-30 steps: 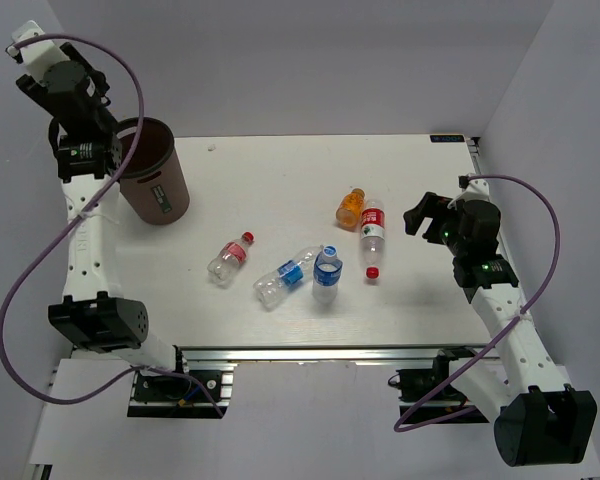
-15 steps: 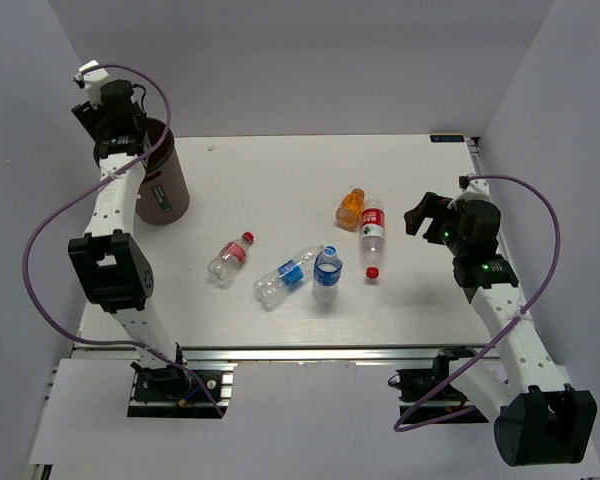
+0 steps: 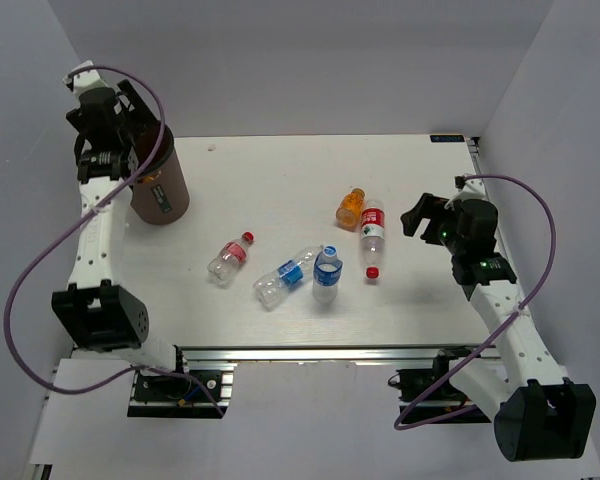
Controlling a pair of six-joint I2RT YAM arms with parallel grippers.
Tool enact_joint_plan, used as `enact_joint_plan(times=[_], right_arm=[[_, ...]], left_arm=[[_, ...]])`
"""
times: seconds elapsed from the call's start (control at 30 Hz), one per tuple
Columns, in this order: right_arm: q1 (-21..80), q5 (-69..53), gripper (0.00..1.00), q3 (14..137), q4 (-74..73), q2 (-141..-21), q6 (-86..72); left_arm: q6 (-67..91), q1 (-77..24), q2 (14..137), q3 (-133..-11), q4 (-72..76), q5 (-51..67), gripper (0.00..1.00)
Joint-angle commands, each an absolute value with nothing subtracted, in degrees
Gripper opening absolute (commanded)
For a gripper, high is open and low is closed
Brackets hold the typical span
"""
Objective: Put the plastic bottles in the bin
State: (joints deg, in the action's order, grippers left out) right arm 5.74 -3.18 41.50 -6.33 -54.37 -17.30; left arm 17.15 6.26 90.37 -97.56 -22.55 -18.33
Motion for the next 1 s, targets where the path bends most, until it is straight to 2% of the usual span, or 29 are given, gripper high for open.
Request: enact_joint_plan(times=[0.0,0.1,0.13,0.23,0.33,0.63,0.97], right_arm=[[5.63,-6.32,0.89,43.07,-4.49,-54.84,-16.08],[5.63,-6.25,0.89,42.8,-4.39,-55.98,-16.08],[5.71,-5.98,0.89,43.24,-5.09,-56.42,-16.08],[5.71,-5.63,0.89,43.86,-6.76,-57.74,-15.91],[5.63,-6.85,0.89,43.51,-5.45,-59.23,-16.35],[5.63,-9.84,0.89,45.97,-6.77,-63.63,-16.17],[5.63,-13.62,0.89,45.62,-6.24,-63.63,-16.44]], left_arm=[[19.94,5.8,82.56,-89.86,-26.74,0.22,0.98],[24.52,-0.07,75.53,-72.85,-16.04,7.2,0.98],[24.35,-6.27,74.72,-70.25,-15.82,5.21,0.98],[23.29,-15.87,75.14,-66.45,-21.17,-6.13,0.98],[22.68,-19.32,77.25,-64.95,-25.65,-9.64,0.98],[28.56,-21.35,78.75,-55.82,-29.45,-17.84,0.98],[24.61,-21.36,87.89,-49.4,-20.66,-13.54,0.97]])
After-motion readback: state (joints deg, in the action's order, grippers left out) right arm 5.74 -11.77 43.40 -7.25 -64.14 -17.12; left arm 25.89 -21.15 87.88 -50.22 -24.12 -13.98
